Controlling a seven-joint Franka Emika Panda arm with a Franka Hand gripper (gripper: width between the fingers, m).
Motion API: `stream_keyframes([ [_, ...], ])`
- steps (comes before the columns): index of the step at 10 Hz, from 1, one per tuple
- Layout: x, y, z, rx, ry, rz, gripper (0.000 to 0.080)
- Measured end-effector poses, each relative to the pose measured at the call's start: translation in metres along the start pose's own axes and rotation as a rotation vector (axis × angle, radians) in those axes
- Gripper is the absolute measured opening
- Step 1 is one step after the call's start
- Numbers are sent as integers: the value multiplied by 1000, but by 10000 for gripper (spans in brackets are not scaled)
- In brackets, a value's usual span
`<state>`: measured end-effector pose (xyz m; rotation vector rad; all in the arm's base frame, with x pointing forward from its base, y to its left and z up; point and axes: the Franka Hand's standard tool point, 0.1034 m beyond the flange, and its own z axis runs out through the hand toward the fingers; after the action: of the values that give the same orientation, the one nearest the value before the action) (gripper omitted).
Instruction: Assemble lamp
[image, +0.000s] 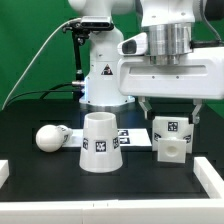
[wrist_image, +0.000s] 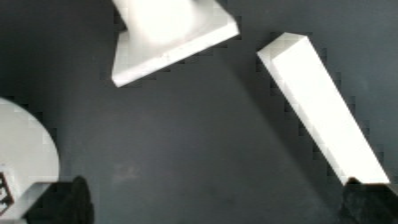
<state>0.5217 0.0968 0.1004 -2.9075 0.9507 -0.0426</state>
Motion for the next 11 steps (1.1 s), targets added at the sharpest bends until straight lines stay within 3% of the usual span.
stream_keyframes([
  [3,2,6,1,-10,-25,-12,699],
  [6,4,42,3,-58,-379,46,699],
  [9,4,27,-1,-158,-528,-88,699],
  [11,-4,17,-4,-160,-610,-206,699],
])
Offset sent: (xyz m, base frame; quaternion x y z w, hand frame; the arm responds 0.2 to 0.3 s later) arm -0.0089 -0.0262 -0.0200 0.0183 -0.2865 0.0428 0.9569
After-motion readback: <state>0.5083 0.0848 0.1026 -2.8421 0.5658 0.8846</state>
